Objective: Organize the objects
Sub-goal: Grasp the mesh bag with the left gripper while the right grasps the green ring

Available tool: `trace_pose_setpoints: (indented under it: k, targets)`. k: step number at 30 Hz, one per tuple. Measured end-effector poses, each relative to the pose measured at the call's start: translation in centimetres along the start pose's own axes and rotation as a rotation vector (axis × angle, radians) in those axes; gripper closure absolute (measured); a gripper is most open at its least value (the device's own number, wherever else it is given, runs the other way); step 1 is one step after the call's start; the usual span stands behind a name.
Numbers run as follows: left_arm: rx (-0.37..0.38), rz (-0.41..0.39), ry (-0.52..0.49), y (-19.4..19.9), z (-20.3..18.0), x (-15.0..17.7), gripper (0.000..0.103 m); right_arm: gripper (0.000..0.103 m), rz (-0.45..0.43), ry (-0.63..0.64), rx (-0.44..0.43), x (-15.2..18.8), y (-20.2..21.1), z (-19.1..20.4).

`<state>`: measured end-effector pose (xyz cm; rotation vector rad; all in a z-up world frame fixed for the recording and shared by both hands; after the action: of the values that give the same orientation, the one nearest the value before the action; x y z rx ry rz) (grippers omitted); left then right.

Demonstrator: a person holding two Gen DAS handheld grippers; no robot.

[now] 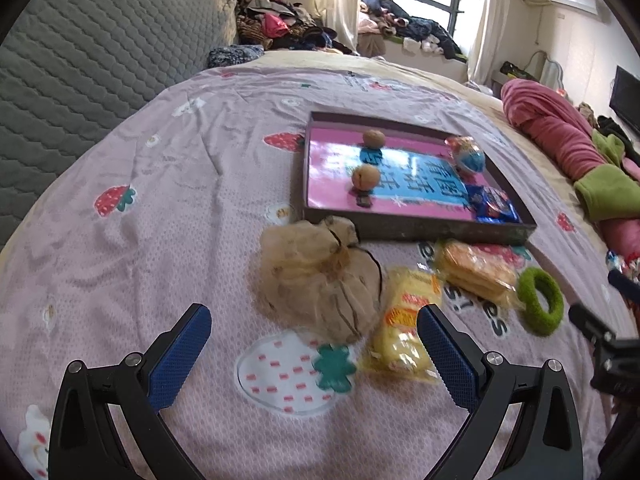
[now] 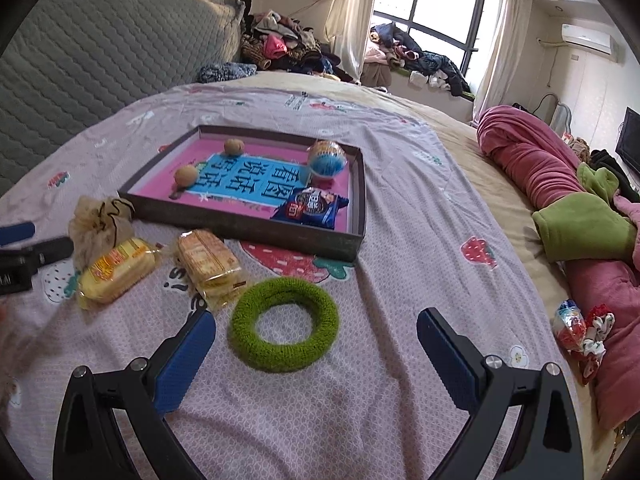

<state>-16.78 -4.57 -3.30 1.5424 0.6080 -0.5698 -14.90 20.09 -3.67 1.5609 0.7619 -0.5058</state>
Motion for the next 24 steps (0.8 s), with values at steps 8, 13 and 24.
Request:
trace_pose_setpoints:
  k: [8, 13, 24]
  targets:
    - [-0.024, -0.007, 0.002, -2.0, 0.9, -1.6, 0.0, 0.001, 0.032, 0.025, -0.009, 0.4, -2.1, 1.0]
    - [-0.03, 0.012, 0.014, -3.8, 1.5, -2.0, 0.0, 0.001, 0.053, 0.04, -0.009, 0.6, -3.5, 1.5]
    - [-0.047, 0.085, 0.045, -7.6, 2.6, -1.8, 0.001, 0.002, 0.082, 0.067, 0.009, 1.0, -5.8, 2.3]
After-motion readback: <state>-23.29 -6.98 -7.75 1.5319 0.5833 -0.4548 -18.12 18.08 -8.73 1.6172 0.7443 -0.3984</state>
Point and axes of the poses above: each gripper's, at about its wrist camera, not at the fingertips, and y roughly against the way its jaws point, z to its left, x to its underside, the point moved 1 cm from there along -y, roughly the way its jaws point, and after that the axes turned 2 degrees about -y, right-handed, at the moved point
